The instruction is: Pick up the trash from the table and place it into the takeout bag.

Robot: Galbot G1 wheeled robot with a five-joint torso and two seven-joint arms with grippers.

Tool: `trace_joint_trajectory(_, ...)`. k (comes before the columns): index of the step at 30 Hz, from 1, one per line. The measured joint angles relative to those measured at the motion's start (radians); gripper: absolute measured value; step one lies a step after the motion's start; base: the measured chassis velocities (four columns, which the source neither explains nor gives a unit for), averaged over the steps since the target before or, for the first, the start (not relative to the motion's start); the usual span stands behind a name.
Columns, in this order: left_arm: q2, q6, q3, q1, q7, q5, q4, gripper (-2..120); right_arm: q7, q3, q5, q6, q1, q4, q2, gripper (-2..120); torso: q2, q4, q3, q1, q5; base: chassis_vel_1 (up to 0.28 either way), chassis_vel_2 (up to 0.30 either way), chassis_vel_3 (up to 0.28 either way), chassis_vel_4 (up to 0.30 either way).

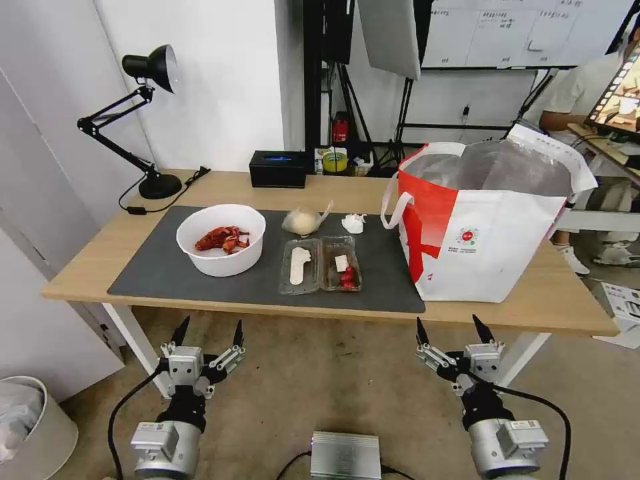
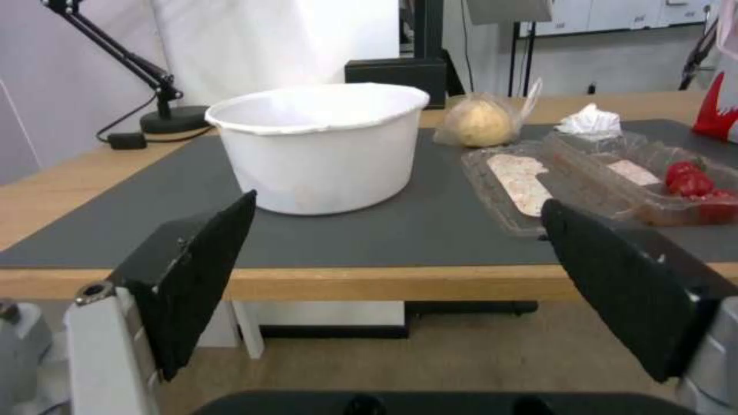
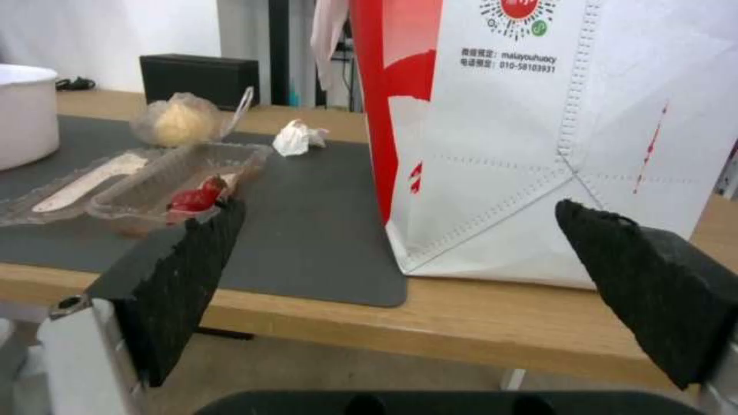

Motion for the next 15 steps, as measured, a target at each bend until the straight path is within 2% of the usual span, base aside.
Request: trace_joint_trajectory(15, 0.0, 0.001, 0.0, 0.0, 0.0, -0.001, 0.0, 100, 0.0, 0.001, 0.005, -0.008, 0.001, 0.001, -0.005, 100, 0.0, 0.0, 0.0, 0.0, 0.0, 0.0, 0.0, 0.0, 0.0)
